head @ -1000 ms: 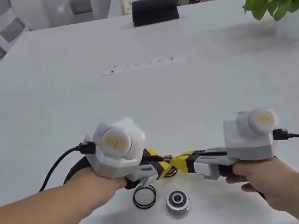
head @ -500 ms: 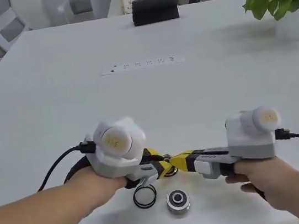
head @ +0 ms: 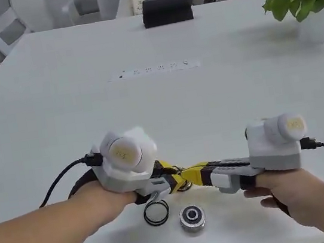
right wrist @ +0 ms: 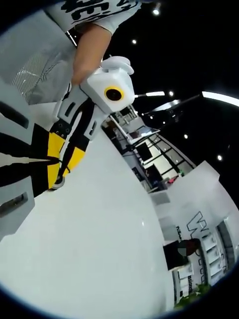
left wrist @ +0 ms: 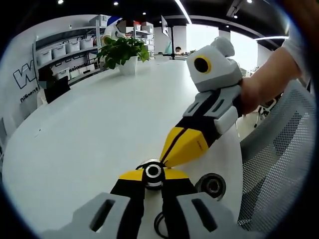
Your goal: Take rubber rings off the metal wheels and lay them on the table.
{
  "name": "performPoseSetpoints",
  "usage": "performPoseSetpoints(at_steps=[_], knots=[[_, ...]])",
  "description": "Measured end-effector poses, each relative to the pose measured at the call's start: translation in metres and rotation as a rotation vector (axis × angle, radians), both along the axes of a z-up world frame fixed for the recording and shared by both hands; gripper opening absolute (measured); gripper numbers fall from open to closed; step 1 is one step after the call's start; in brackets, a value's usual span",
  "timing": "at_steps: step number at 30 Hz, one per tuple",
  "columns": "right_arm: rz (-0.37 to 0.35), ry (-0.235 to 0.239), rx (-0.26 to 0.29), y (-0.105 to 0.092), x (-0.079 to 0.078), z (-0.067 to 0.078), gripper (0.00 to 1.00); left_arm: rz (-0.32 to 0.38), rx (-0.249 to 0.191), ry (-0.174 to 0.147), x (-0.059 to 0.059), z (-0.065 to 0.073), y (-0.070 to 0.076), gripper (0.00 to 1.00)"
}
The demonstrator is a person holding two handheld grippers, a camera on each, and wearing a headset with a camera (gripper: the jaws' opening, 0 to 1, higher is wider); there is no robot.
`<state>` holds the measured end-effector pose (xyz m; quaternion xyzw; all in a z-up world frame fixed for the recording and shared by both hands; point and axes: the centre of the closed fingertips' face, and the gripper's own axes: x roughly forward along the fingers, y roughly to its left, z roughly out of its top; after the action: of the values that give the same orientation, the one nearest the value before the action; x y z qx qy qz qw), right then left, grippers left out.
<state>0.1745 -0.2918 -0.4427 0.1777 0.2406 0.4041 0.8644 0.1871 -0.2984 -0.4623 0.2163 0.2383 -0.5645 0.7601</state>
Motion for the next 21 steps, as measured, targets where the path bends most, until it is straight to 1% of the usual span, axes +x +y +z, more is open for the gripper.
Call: performPoseSetpoints(at_steps=[7,9,10,16,21], knots=[[-0.033,0.029,-0.043,-0.006,0.002,-0.011,0.0,-0.001,0.003,-0.002,0.0,0.0,0.0,0.07],[-0.041,0.032,-0.048,-0.007,0.003,-0.012,0.0,-0.008,0.005,-0.011,0.0,0.0,-0.001,0.07],[-0.044,0.035,-0.047,-0.008,0.004,-0.013,0.0,-0.017,0.01,-0.023,0.0,0.001,-0.001,0.07],[-0.049,0.038,-0.049,-0.008,0.004,-0.013,0.0,-0.02,0.021,-0.036,0.001,0.001,-0.001,0.09],[-0.048,0.034,-0.048,-0.008,0.004,-0.01,0.0,-0.026,0.028,-0.031,0.0,0.002,-0.001,0.09]])
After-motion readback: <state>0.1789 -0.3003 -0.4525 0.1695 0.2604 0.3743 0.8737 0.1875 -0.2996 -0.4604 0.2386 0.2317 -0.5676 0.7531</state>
